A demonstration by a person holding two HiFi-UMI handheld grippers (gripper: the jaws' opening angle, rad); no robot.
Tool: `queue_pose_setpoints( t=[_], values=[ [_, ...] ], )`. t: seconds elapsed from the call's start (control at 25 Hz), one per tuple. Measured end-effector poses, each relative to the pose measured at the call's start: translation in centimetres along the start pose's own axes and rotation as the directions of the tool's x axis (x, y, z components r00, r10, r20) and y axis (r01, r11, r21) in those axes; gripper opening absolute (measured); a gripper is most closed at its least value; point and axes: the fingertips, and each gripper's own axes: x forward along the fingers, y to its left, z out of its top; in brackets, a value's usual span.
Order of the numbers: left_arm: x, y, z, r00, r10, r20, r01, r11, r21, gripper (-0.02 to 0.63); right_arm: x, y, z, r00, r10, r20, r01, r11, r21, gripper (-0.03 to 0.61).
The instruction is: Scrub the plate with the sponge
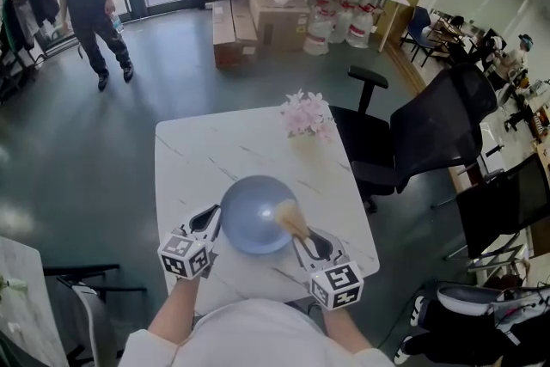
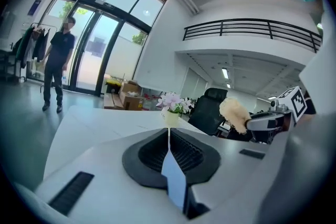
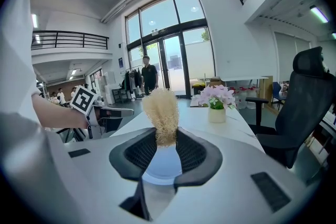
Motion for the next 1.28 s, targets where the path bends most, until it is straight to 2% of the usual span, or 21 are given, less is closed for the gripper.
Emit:
queue_pose_setpoints(
  t=[0.36,0.56,0.76,0.8,0.84,0.88,1.2,1.28],
  values=[
    [1.9,2.3,-5.9,0.986,0.026,-0.167,-0.056,0.982,-0.178,0.034,0.2,-0.1,-1.2,1.0,-0.001,-0.026,0.001,1.0,0.005,0.12],
    [2.5,3.2,-8.3,0.968,0.033,-0.25,-0.088,0.974,-0.21,0.035,0.4,-0.2,-1.5,0.999,-0.001,-0.038,0.001,1.0,0.004,0.12],
    [2.8,3.8,-9.6,0.957,0.041,-0.287,-0.116,0.961,-0.25,0.04,0.5,-0.3,-1.7,0.999,0.002,-0.044,-0.001,1.0,0.005,0.12],
    [2.9,4.0,-9.8,0.955,0.046,-0.293,-0.125,0.958,-0.258,0.065,0.5,-0.3,-1.6,0.999,0.002,-0.044,-0.002,1.0,0.004,0.12],
    [3.0,4.2,-10.1,0.953,0.049,-0.3,-0.134,0.954,-0.269,0.137,0.5,-0.3,-1.6,0.999,0.002,-0.044,-0.002,1.0,0.004,0.12],
    [3.1,4.3,-10.4,0.95,0.051,-0.307,-0.142,0.949,-0.282,0.177,0.5,-0.3,-1.6,0.999,0.002,-0.045,-0.002,1.0,0.004,0.12],
    [3.8,5.0,-12.5,0.931,0.044,-0.363,-0.173,0.928,-0.331,0.218,0.5,-0.2,-2.0,0.999,0.002,-0.054,-0.002,1.0,0.006,0.12],
    [4.2,4.7,-12.7,0.926,0.021,-0.377,-0.164,0.922,-0.352,0.219,0.5,-0.2,-2.0,0.998,0.001,-0.056,-0.001,1.0,0.006,0.12]
  ],
)
